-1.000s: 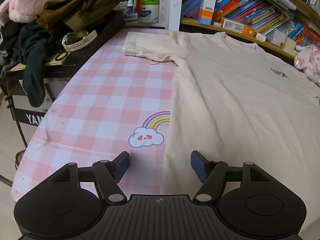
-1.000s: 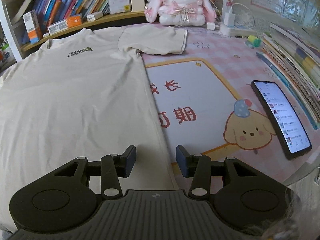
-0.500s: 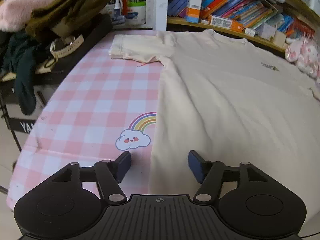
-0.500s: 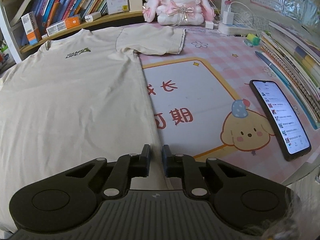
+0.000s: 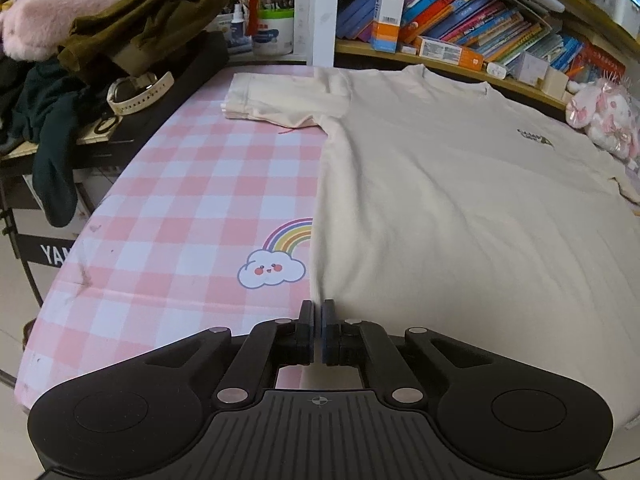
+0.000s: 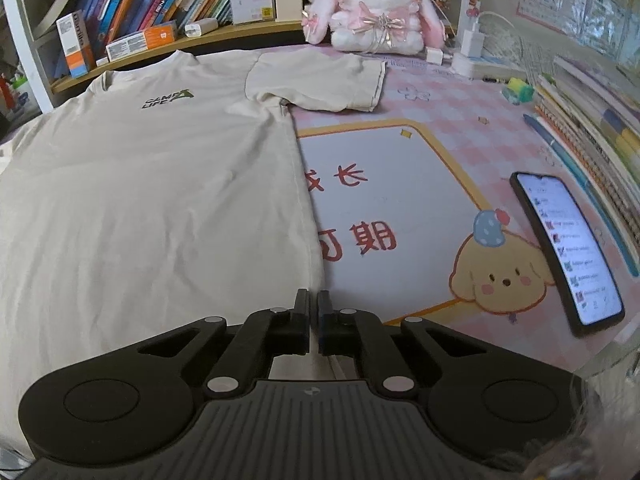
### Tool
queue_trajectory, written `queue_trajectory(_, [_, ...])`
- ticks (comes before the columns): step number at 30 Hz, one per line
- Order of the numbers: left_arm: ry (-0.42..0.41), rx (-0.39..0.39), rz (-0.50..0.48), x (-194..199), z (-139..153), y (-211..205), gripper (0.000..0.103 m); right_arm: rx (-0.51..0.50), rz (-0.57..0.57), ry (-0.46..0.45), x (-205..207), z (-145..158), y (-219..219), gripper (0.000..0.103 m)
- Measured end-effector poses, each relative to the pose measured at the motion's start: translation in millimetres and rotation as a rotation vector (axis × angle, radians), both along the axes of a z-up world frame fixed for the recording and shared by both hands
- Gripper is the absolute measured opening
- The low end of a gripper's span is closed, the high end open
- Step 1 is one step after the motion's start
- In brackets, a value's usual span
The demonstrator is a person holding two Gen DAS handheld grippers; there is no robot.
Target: Fold clothes
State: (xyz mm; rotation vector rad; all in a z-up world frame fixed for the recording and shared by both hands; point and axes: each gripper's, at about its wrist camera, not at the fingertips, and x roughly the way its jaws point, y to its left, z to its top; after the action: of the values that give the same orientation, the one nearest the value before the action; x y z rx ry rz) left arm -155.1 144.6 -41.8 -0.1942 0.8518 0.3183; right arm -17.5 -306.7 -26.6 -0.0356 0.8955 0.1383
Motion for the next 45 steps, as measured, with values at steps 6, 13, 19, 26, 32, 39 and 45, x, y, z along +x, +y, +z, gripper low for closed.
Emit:
queue_trajectory(6, [0.0,-0.007,-0.01,-2,0,1,0.003,-0.004,-0.005,-0.002,2,0,-2,0.003])
queue_trajectory(13, [-0.012,0.001,-0.016,-2,4,-1,0.01,0.005,-0.022,0.004,0,1,-1,0.005])
queue_trajectory(19, [-0.056,0.038,-0.014,-5,17,-6,0.036,0.025,-0.027,-0.041,-13,11,4,0.037])
queue_trajectory(26, [-0.106,0.077,-0.006,-9,30,-17,0.078,0.019,-0.024,-0.141,-31,35,23,0.083])
queue_trajectory(32, [-0.117,0.077,-0.033,-9,32,-32,0.089,-0.011,-0.04,-0.221,-45,49,40,0.1])
queue_trajectory(39, [-0.098,0.052,-0.044,-7,27,-55,0.093,0.007,-0.022,-0.226,-52,49,49,0.102])
queue_trajectory(45, [-0.067,0.065,-0.05,9,20,-87,0.093,0.028,0.004,-0.205,-47,41,56,0.103])
